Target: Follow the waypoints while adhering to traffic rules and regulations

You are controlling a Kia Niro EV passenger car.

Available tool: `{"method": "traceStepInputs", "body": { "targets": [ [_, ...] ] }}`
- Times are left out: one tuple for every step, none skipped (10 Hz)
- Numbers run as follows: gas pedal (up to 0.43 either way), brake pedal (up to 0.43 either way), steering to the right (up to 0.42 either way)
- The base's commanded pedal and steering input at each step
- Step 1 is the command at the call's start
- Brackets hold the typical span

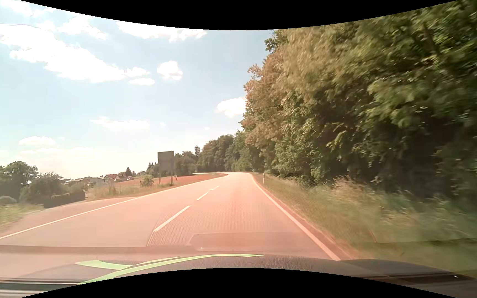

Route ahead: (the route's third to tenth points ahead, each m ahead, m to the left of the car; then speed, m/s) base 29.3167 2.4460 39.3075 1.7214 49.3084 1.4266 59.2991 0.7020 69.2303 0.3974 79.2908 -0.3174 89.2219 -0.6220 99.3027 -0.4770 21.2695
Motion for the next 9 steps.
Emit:
{"method": "traceStepInputs", "body": {
  "targets": [
    [0.157,0.000,0.005],
    [0.157,0.000,0.005],
    [0.157,0.000,0.005],
    [0.157,0.000,0.005],
    [0.157,0.000,0.005],
    [0.157,0.000,0.005],
    [0.157,0.000,0.005],
    [0.157,0.000,0.006],
    [0.157,0.000,0.005]
  ]
}}
